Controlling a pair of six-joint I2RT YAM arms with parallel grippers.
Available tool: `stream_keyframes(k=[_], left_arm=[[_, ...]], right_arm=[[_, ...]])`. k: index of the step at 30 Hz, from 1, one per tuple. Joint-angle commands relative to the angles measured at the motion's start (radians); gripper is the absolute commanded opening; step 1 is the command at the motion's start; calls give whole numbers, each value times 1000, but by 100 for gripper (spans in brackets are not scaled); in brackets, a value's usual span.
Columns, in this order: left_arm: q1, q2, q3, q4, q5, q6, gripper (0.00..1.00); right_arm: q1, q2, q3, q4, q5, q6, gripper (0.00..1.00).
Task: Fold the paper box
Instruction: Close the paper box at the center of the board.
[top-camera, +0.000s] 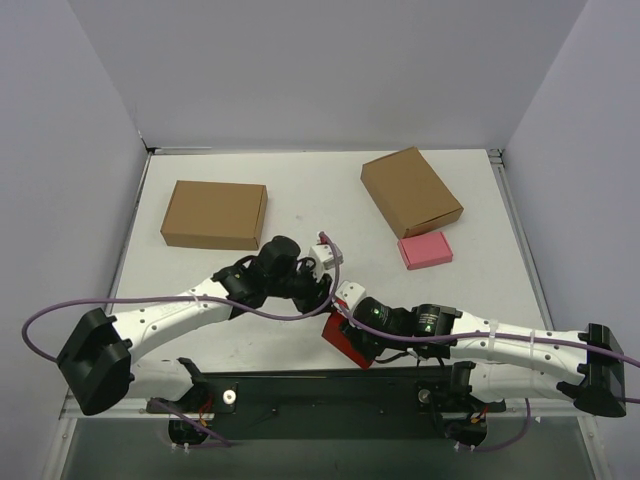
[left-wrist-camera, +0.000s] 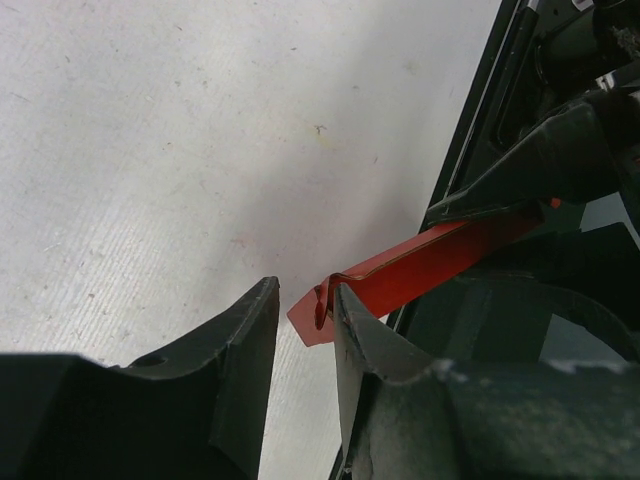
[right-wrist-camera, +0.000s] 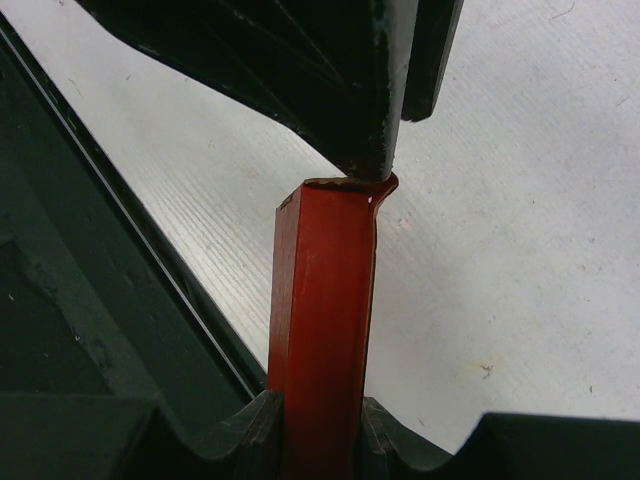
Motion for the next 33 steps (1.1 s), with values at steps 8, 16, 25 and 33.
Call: stream_keyframes(k=[8, 16, 25, 33], left_arm=[[-10, 35, 43, 16, 52, 17, 26], [-40, 45, 54, 17, 44, 11, 4], [-123, 45, 52, -10, -181, -141, 0], [-175, 35, -126, 220, -321, -401, 0]], right_arm=[[6, -22, 43, -21, 2, 3, 18], [6, -7, 38, -21, 11, 5, 17], [6, 53, 68, -52, 122, 31, 17], [4, 131, 86, -71, 206, 64, 15]])
